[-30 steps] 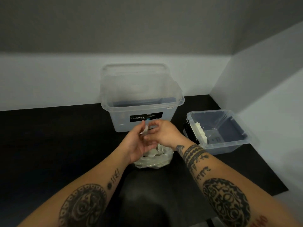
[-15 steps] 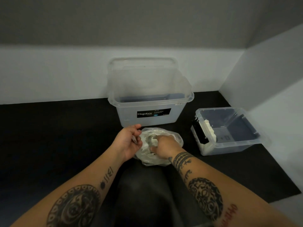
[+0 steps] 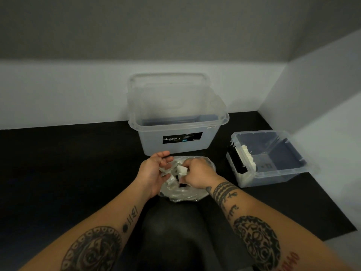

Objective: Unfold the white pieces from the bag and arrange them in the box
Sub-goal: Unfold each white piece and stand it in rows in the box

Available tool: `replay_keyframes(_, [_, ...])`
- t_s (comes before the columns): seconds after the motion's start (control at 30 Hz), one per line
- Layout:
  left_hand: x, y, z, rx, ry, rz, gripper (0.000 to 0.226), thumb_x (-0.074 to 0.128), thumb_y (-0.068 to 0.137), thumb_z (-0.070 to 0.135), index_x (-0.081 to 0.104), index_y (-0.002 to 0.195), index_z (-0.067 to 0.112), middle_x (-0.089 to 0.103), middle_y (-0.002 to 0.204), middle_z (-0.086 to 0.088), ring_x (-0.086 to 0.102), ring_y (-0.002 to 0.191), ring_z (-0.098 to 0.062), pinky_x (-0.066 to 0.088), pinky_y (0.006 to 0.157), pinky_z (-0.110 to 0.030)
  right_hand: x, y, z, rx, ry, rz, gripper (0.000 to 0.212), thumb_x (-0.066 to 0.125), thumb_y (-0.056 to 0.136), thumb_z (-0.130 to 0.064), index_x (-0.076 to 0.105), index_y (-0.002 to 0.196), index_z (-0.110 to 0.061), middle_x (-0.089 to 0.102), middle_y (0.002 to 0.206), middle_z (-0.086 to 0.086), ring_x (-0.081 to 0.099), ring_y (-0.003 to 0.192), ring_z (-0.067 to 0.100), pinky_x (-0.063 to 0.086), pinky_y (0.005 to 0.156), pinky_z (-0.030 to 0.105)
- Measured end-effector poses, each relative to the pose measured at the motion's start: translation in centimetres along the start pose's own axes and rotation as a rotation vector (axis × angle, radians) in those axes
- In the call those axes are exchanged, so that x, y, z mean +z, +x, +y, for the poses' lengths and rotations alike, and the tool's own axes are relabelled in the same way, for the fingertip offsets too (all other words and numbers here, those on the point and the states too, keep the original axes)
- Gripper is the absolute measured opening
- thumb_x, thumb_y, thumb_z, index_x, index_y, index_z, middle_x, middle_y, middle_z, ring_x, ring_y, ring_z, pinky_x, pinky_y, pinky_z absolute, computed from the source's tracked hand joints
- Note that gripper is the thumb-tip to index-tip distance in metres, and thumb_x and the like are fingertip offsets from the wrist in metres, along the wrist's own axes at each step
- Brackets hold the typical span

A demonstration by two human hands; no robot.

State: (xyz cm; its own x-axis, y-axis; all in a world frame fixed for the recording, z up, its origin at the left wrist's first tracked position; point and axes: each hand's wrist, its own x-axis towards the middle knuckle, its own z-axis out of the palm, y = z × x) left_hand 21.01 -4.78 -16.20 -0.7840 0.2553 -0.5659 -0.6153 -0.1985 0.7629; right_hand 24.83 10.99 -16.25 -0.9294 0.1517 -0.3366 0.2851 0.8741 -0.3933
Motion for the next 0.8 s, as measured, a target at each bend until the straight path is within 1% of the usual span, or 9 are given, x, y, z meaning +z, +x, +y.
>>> replay_keyframes(0.13, [0.5, 0.2, 0.6, 0.002, -0.025, 0.006, 0.043, 0.045, 0.085, -0.003, 0.069, 0.117, 0.013, 0.071, 0.122, -0.01, 0.059, 0.12, -0.028, 0.041, 0.107, -0.053, -3.5, -1.2, -0.2, -0.02, 0.227, -0.02, 0.024, 0.083, 0.079, -0.03, 0.07, 0.099, -0.025, 0.071, 0.091, -0.005, 0.068, 0.087, 0.013, 0.058, 0.083, 0.035])
replay_keyframes(0.27, [0.8, 0.1, 1.1, -0.057, -0.149, -0.052, 0.035, 0.05, 0.089, 0.006, 0.068, 0.119, 0.01, 0.069, 0.126, -0.014, 0.064, 0.115, -0.031, 0.049, 0.101, -0.052, -6.9, -2.1, -0.4, -0.059, 0.475, -0.024, 0.025, 0.086, 0.078, -0.021, 0.072, 0.098, -0.017, 0.076, 0.096, 0.004, 0.073, 0.094, 0.023, 0.058, 0.091, 0.042])
replay_keyframes(0.37, [1.4, -0.8, 1.7, -0.171, -0.325, -0.264, 0.044, 0.054, 0.093, 0.032, 0.062, 0.126, 0.004, 0.07, 0.125, -0.018, 0.071, 0.105, -0.036, 0.054, 0.096, -0.055, -8.8, -2.7, -1.2, -0.106, 0.625, -0.066, 0.024, 0.085, 0.079, -0.012, 0.072, 0.099, -0.014, 0.077, 0.095, 0.005, 0.074, 0.092, 0.023, 0.06, 0.09, 0.04])
replay_keyframes(0.47, [1.9, -1.4, 2.0, -0.253, -0.38, -0.419, 0.072, 0.044, 0.097, 0.065, 0.06, 0.133, 0.006, 0.067, 0.129, -0.025, 0.065, 0.117, -0.046, 0.046, 0.103, -0.065, -9.0, -2.6, -2.2, -0.155, 0.684, -0.096, 0.027, 0.082, 0.082, -0.008, 0.07, 0.105, -0.008, 0.076, 0.098, 0.007, 0.073, 0.09, 0.02, 0.06, 0.088, 0.038])
replay_keyframes(0.53, [2.1, -1.7, 2.1, -0.296, -0.386, -0.46, 0.082, 0.043, 0.092, 0.076, 0.061, 0.134, 0.008, 0.065, 0.132, -0.027, 0.061, 0.122, -0.052, 0.042, 0.105, -0.068, -8.3, -2.3, -2.6, -0.165, 0.736, -0.111, 0.027, 0.08, 0.084, -0.008, 0.069, 0.109, -0.008, 0.075, 0.1, 0.007, 0.073, 0.09, 0.02, 0.061, 0.085, 0.036])
replay_keyframes(0.57, [2.1, -1.9, 2.1, -0.308, -0.395, -0.464, 0.084, 0.043, 0.09, 0.078, 0.062, 0.133, 0.008, 0.064, 0.133, -0.027, 0.06, 0.123, -0.052, 0.043, 0.105, -0.067, -8.0, -2.2, -2.8, -0.171, 0.738, -0.118, 0.027, 0.079, 0.086, -0.009, 0.069, 0.11, -0.009, 0.075, 0.1, 0.006, 0.073, 0.091, 0.019, 0.061, 0.083, 0.035])
replay_keyframes(0.63, [1.8, -1.9, 2.0, -0.307, -0.4, -0.434, 0.079, 0.046, 0.092, 0.072, 0.063, 0.132, 0.007, 0.065, 0.132, -0.026, 0.062, 0.122, -0.049, 0.048, 0.1, -0.063, -7.5, -2.0, -2.9, -0.208, 0.573, -0.1, 0.029, 0.077, 0.089, -0.015, 0.069, 0.117, -0.014, 0.072, 0.103, -0.001, 0.071, 0.094, 0.015, 0.06, 0.084, 0.034])
replay_keyframes(0.7, [1.4, -1.6, 2.0, -0.287, -0.406, -0.375, 0.064, 0.047, 0.095, 0.061, 0.064, 0.133, 0.011, 0.068, 0.13, -0.022, 0.067, 0.114, -0.043, 0.052, 0.095, -0.06, -7.0, -1.6, -2.9, -0.257, 0.335, -0.087, 0.041, 0.074, 0.092, -0.022, 0.063, 0.132, -0.023, 0.063, 0.12, -0.007, 0.06, 0.113, 0.014, 0.053, 0.099, 0.037])
replay_keyframes(0.8, [0.9, -1.1, 1.9, -0.243, -0.419, -0.304, 0.045, 0.045, 0.098, 0.045, 0.071, 0.126, 0.022, 0.071, 0.126, -0.017, 0.069, 0.106, -0.037, 0.055, 0.091, -0.056, -6.2, -1.3, -2.9, -0.295, 0.131, -0.093, 0.052, 0.062, 0.099, -0.031, 0.047, 0.148, -0.032, 0.044, 0.145, -0.006, 0.033, 0.135, 0.018, 0.031, 0.116, 0.041])
